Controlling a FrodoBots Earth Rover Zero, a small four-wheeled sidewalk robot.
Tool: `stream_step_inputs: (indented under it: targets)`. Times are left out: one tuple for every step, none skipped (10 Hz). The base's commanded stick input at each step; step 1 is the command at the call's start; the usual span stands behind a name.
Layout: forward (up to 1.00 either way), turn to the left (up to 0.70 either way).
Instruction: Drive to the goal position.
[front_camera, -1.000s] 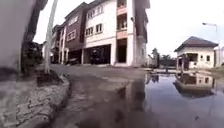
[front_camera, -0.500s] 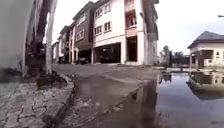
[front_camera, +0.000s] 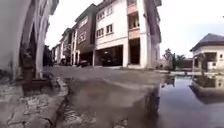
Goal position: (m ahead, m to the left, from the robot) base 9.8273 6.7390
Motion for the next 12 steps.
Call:
stream_step_inputs:
  targets:
    - [0.69,0.03]
    - [0.69,0.03]
    - [0.69,0.03]
    - [0.69,0.03]
    - [0.69,0.03]
    - [0.69,0.03]
    - [0.69,0.03]
    - [0.69,0.03]
    - [0.69,0.03]
    - [0.69,0.03]
    - [0.69,0.03]
    - [0.69,0.03]
